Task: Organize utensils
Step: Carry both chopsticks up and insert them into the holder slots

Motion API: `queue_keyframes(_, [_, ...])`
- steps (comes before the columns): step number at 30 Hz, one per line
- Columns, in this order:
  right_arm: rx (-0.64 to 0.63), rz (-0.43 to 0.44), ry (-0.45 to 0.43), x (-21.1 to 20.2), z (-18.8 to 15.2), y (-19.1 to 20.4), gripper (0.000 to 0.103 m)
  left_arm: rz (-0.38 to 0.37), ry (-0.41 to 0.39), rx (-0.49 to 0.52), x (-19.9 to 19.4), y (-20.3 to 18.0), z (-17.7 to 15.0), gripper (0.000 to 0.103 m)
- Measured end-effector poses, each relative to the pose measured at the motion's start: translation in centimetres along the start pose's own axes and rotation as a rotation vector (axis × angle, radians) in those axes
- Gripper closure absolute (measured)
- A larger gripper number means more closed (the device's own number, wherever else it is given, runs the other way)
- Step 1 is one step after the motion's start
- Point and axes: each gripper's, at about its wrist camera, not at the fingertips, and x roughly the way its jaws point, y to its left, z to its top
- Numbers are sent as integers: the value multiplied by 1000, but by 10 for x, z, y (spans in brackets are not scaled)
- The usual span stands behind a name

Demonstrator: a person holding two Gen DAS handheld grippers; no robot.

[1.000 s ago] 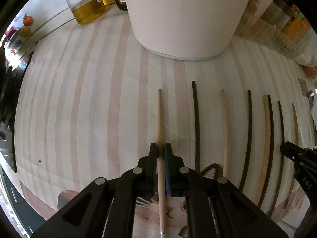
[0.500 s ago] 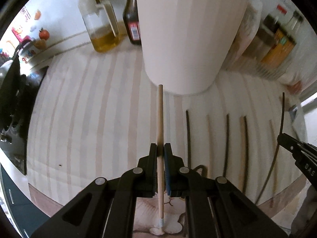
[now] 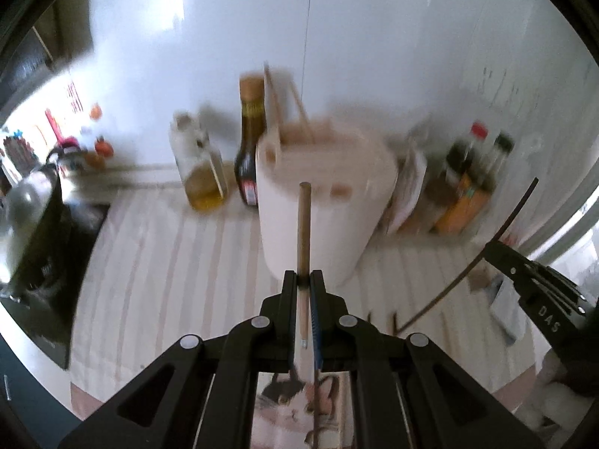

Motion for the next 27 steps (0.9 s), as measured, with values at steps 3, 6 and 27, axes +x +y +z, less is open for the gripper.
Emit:
queue_keyframes(3, [-13,12,-70,-15,27,7,98,-13,-61,-8,-22,-3,19,99])
queue_keyframes(6, [-23,29,-135,-32,56,13,98,-37,-123,-18,-45,-1,43,99])
queue_keyframes(27, [-99,88,-227,-2,199,73,98,-42,-171,-28,-6,16,180,99])
